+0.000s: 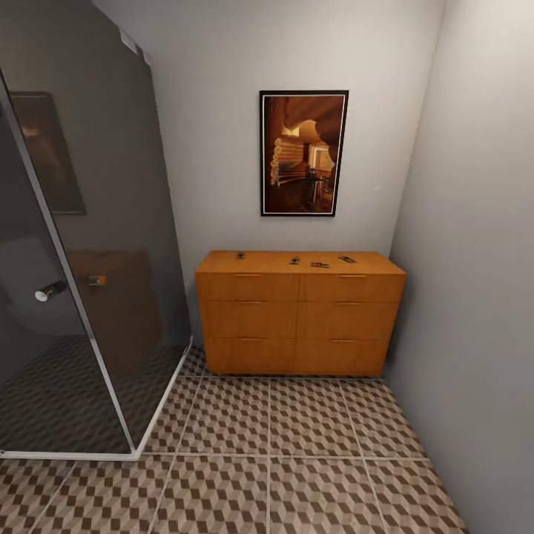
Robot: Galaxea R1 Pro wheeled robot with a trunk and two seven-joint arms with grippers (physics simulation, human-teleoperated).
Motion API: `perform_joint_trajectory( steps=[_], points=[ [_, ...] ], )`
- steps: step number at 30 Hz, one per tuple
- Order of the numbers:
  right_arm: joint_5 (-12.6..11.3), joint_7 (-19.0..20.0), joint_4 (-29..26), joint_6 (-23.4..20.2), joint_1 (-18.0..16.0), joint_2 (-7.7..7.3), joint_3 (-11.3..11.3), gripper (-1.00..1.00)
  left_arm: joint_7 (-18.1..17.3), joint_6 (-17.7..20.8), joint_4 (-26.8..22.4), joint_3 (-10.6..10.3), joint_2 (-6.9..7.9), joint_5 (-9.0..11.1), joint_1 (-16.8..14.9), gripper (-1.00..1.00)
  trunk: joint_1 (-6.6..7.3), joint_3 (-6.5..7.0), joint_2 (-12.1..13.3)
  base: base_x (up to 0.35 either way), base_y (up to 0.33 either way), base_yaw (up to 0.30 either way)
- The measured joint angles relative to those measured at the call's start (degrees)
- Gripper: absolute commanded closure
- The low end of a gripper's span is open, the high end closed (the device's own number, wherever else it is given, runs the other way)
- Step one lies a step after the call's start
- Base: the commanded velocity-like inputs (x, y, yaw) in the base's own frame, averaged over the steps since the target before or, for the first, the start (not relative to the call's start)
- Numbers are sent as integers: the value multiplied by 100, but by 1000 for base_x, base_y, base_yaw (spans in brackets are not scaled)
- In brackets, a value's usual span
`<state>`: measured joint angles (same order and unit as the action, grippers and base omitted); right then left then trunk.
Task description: Take the four mousetraps from the cabinet in the bathroom and place them on the bathroom floor. Make sure all four end up on the same floor surface, and ensure that at least two of them are either under or directly next to the same bathroom sink.
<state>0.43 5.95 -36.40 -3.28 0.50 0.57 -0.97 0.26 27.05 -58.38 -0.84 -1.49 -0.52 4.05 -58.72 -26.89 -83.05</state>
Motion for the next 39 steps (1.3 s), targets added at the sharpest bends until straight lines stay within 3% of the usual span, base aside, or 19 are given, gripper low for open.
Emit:
perform_joint_trajectory(
  steps=[2, 5, 9, 10, 15, 21, 26, 30, 39],
  points=[
    [1, 1, -211, -57, 59, 1, -1, -100, 3, 81, -140, -13, 0, 1, 21, -100, 0, 0, 0, 0, 0, 0],
    [4, 1, -1044, -342, 351, 6, -8, -100, 7, 303, -547, -38, 0, 2, 61, -100, 0, 0, 0, 0, 0, 0],
    [3, 0, -2632, -1137, 894, 2, -8, -100, 11, 766, -1267, -57, 0, 3, 88, -100, 0, 0, 0, 0, 0, 0],
    [4, 0, -2646, -1145, 899, 2, -8, -100, 11, 771, -1276, -57, 0, 3, 88, -100, 0, 0, 0, 0, 0, 0],
    [3, 4, -4449, -2218, 1394, -3, -23, -100, 13, 1557, -2391, -90, 2, 4, 113, -100, 0, 0, 0, 0, 0, 0],
    [4, 7, -5103, -2780, 1526, 2, -89, -100, 15, 2302, -2988, -350, -2, 8, 123, -100, 0, 0, 0, 0, 0, 0],
    [2, 13, -5318, -3189, 1228, 1, -115, -100, 40, 2822, -3185, -558, -141, 9, -26, -100, 0, 0, 0, 0, 0, 0],
    [-2, 14, -5369, -3416, 888, 6, -126, -100, 126, 2969, -3232, -611, -259, 2, -285, -100, 0, 0, 0, 0, 0, 0],
    [-46, 26, -5419, -4228, -462, 23, -139, -100, 564, 3081, -3281, -658, -439, 0, -1393, -100, -1, 3, 1, 0, 0, 0]
  ],
)
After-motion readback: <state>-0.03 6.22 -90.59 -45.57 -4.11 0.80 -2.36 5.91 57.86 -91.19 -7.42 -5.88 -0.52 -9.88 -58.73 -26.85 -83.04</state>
